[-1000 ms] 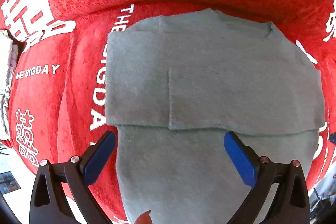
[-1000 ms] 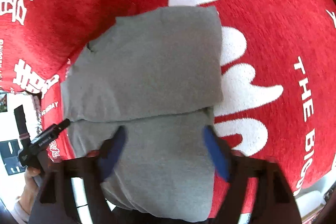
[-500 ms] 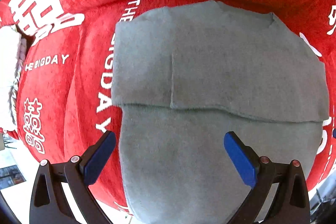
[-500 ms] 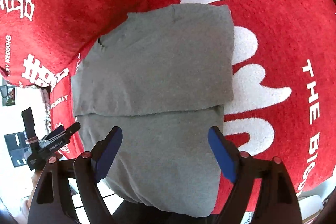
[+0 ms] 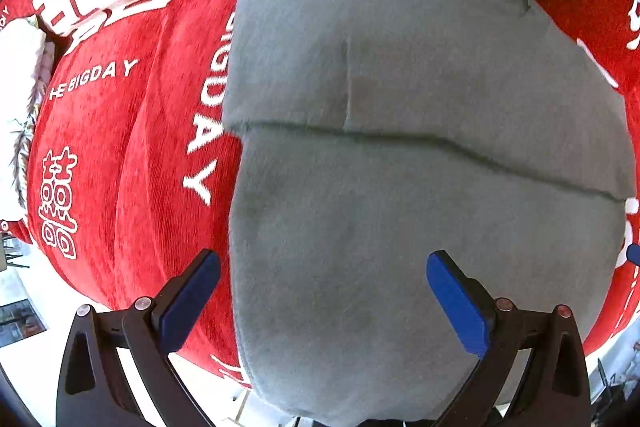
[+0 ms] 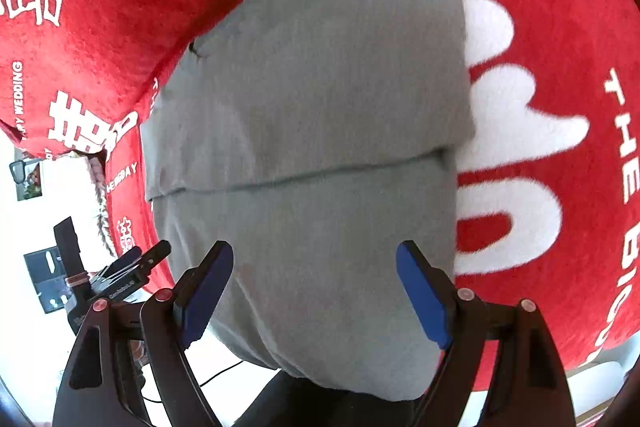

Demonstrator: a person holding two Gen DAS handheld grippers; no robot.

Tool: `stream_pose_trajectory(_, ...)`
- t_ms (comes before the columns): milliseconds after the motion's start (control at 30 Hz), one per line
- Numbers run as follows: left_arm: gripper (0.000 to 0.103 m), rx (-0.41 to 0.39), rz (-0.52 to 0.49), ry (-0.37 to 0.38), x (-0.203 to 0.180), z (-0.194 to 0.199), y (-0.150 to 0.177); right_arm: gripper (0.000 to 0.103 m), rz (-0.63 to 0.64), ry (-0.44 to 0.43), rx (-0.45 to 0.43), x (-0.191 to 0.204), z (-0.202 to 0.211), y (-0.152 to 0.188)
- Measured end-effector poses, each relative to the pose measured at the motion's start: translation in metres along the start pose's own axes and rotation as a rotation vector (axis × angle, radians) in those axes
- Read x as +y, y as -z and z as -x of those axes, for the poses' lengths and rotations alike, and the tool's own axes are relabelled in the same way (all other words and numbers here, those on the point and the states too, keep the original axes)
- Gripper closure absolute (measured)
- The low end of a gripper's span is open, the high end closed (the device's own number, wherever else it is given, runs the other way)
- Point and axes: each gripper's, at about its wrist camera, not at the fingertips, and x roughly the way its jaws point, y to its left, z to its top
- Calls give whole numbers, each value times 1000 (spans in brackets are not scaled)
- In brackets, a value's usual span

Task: Fold small clothes
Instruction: 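Grasp the hem with both tools and lift it toward the collar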

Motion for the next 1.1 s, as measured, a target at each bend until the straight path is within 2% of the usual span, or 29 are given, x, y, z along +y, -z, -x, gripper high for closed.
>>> stream_pose_trajectory(233, 0, 5, -26, 18, 18, -11, 32, 17, -7, -2, 6, 4, -14, 27)
stream_pose_trajectory(333, 0, 15, -31, 22, 30, -17, 52, 17, 1, -3, 19, 7, -21, 45)
stream_pose_trajectory(467, 0, 47, -13, 63, 49, -26, 84, 17, -4, -2, 57, 1, -33, 77)
stream_pose_trajectory(700, 0, 126, -12, 156, 71, -58, 147, 17, -56, -50, 177, -36, -55, 149)
stream_pose_trajectory(833, 0, 184, 7, 222, 73, -82, 172, 17, -66, 31, 235, -66, -81, 186)
stream_pose_trajectory(933, 0, 200, 8, 257, 68, -98, 183, 17, -86, 53, 217, -86, -104, 200)
stream_pose_trajectory(1033, 1, 184, 10, 263, 68, -99, 184, 17, -66, 56, 178, -92, -118, 203)
stream_pose_trajectory(1100, 13, 168, -1, 287, 65, -95, 188, 18, -61, 46, 152, -93, -120, 201)
